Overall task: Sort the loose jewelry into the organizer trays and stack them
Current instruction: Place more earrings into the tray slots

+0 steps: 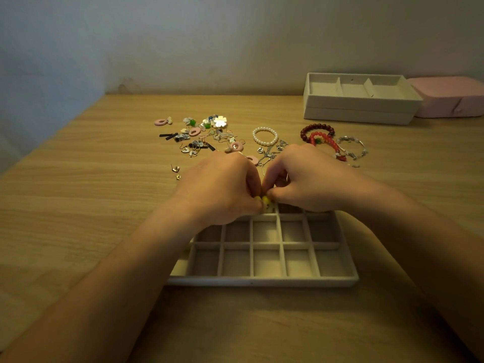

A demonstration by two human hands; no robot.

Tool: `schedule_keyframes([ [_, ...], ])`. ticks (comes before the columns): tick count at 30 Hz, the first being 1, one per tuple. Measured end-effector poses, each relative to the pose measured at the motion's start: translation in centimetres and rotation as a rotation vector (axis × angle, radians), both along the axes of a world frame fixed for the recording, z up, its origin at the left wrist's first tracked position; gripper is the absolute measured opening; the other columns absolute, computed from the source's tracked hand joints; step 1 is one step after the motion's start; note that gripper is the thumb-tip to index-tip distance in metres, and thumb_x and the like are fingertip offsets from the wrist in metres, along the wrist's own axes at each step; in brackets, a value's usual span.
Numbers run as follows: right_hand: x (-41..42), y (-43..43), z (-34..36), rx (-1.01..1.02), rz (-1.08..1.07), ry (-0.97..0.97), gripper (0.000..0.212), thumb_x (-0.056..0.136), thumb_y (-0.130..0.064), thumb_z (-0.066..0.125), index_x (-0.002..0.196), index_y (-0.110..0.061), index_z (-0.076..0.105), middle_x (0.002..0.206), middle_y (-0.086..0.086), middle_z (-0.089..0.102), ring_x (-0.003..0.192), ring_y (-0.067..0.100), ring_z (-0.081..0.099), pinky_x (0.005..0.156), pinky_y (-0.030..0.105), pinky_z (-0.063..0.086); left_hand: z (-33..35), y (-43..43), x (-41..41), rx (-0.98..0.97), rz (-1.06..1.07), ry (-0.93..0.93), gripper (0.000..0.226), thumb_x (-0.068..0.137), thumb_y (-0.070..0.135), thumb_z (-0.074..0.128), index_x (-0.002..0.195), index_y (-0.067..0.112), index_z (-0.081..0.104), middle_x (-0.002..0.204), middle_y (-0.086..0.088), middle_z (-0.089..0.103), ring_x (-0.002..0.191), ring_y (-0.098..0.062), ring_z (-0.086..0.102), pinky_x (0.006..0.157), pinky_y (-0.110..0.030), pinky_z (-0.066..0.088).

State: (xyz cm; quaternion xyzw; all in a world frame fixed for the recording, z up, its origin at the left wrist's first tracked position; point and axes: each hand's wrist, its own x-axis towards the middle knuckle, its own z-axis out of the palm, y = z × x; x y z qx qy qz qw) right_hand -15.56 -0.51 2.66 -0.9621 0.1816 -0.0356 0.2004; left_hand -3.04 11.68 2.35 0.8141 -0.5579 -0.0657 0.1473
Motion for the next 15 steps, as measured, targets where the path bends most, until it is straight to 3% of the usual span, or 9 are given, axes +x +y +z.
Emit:
schedule_keyframes([
  [4, -0.1, 0.0, 0.2, 0.035, -0.006, -0.015, 0.015, 0.089, -0.02, 0.072, 0.094, -0.03, 0.082, 0.076, -0.018, 0.069, 0.072, -0.001, 0.062, 0.05, 0.006, 0.043, 0.0, 0.0, 0.0, 0.003, 0.004, -0.074, 0.017, 0.072, 0.049, 0.08, 0.084, 0.04, 0.074, 0.08, 0.014, 0.067, 0.078, -0.011, 0.062, 0.067, -0.033, 0.057],
  [7, -0.2, -0.2, 0.2, 0.044, -0.014, -0.029, 0.012, 0.088, -0.022, 0.073, 0.091, -0.03, 0.082, 0.073, -0.02, 0.068, 0.072, -0.008, 0.061, 0.052, 0.003, 0.042, 0.2, 0.3, 0.5, 0.02, -0.012, -0.004, 0.021, 0.072, 0.052, 0.082, 0.087, 0.039, 0.077, 0.08, 0.015, 0.068, 0.078, -0.009, 0.063, 0.069, -0.035, 0.059],
  [15, -0.1, -0.2, 0.2, 0.062, -0.008, -0.039, 0.012, 0.089, -0.022, 0.072, 0.091, -0.029, 0.081, 0.077, -0.021, 0.068, 0.074, -0.002, 0.062, 0.054, 0.002, 0.044, 0.2, 0.6, 2.1, -0.045, -0.069, 0.17, 0.007, 0.082, 0.03, 0.078, 0.083, 0.037, 0.077, 0.074, 0.012, 0.07, 0.062, -0.002, 0.06, 0.064, -0.032, 0.056],
])
